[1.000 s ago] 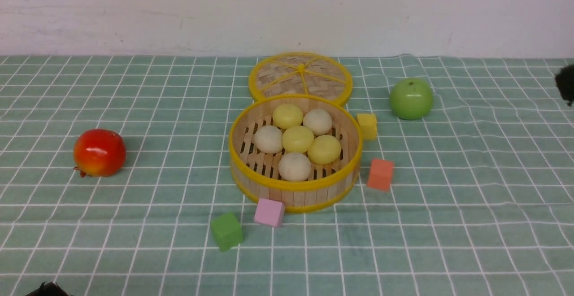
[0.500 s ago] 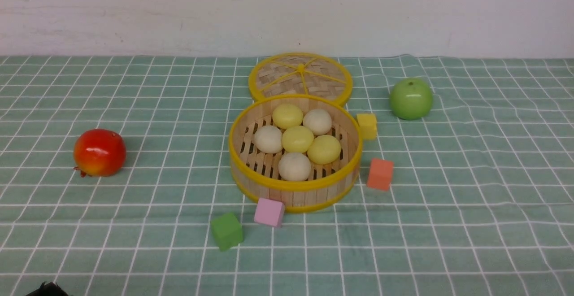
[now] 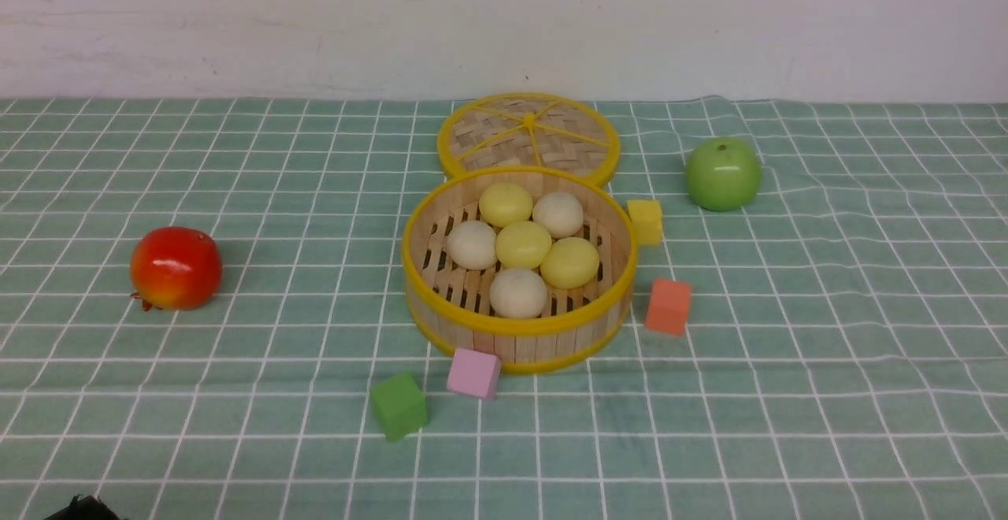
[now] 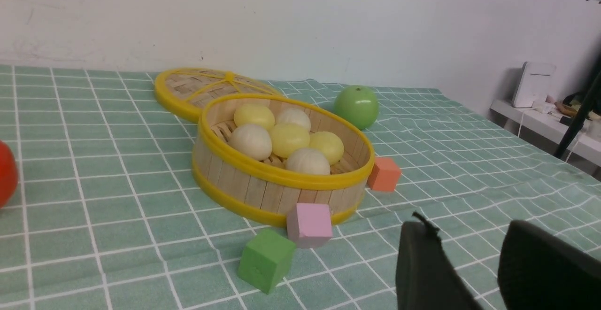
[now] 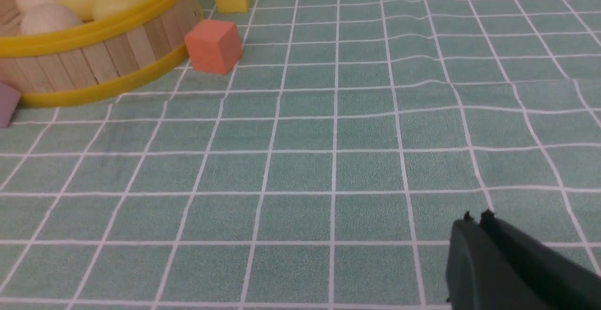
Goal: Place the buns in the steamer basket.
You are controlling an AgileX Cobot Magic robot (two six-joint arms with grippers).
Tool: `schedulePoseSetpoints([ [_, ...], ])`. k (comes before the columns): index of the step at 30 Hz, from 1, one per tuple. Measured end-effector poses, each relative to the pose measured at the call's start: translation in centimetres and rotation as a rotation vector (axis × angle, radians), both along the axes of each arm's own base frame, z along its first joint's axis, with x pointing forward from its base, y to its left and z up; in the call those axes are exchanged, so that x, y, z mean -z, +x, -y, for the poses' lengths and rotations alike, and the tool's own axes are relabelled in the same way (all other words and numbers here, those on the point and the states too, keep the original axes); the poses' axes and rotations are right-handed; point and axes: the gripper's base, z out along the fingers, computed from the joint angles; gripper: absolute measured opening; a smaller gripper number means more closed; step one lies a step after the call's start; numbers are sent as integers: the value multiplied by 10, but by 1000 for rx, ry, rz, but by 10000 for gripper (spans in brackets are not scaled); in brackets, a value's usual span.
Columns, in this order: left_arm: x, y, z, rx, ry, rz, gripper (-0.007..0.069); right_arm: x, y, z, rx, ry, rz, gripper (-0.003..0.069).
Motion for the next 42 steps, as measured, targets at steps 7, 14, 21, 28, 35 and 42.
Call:
schedulePoseSetpoints([
  [7,0,0,0,0,0,0,238,0,0,0,0,3,-1,3],
  [14,0,0,0,0,0,0,238,0,0,0,1,3,-1,10],
  [21,-2,1,-1,-16,8,36,238,0,0,0,1,3,-1,12],
  [28,-2,6,-9,-156,78,180,200,0,0,0,1,3,-1,13],
  [35,15,11,-21,-413,37,1,113,0,0,0,1,3,-1,21],
  [42,53,10,-24,-471,129,-280,6,0,0,0,1,3,-1,27],
])
